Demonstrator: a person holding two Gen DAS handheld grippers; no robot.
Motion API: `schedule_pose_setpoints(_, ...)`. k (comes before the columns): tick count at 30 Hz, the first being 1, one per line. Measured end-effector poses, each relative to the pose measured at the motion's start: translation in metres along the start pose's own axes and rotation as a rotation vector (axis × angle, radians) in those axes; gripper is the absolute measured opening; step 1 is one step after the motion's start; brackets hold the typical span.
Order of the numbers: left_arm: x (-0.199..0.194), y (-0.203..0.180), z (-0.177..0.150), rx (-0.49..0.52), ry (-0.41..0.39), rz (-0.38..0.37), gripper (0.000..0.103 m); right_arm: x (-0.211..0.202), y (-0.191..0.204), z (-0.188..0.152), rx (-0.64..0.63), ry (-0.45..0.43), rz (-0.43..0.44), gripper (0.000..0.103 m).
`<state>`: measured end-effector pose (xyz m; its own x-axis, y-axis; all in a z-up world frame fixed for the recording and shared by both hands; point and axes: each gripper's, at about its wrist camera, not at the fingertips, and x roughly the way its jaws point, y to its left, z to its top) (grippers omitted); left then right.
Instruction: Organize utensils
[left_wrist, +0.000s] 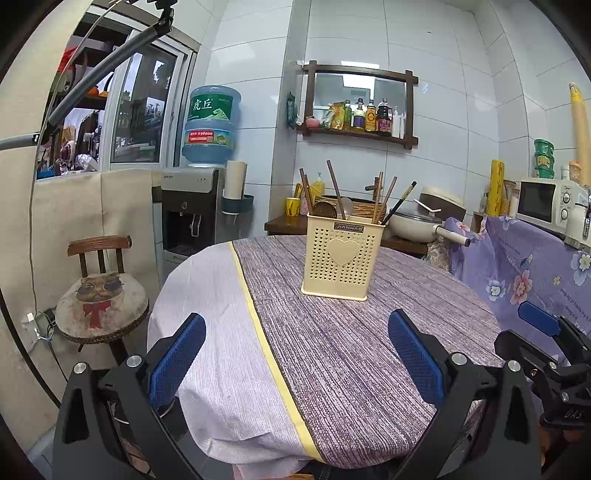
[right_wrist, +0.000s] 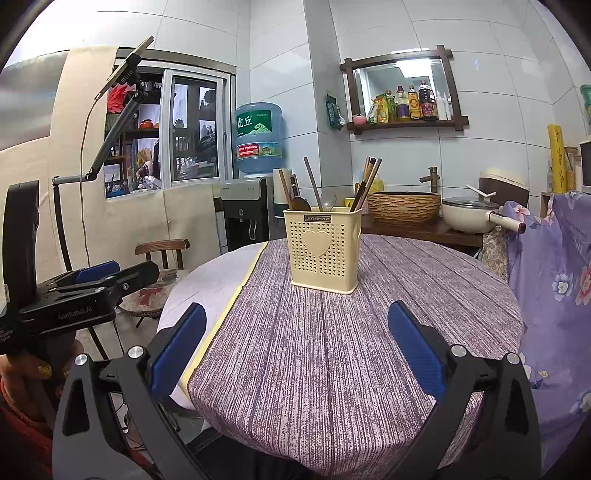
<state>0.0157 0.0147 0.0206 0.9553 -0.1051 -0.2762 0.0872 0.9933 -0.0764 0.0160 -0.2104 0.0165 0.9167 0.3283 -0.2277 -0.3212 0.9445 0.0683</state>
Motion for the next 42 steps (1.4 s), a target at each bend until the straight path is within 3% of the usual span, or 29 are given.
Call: schedule_pose_setpoints(42,0.0068,0.0088,-0.0048,0.003,0.039,0.010,0.098,0.0055,-0.0046,-0.0033,0.034,0.013,-0.016,0.097)
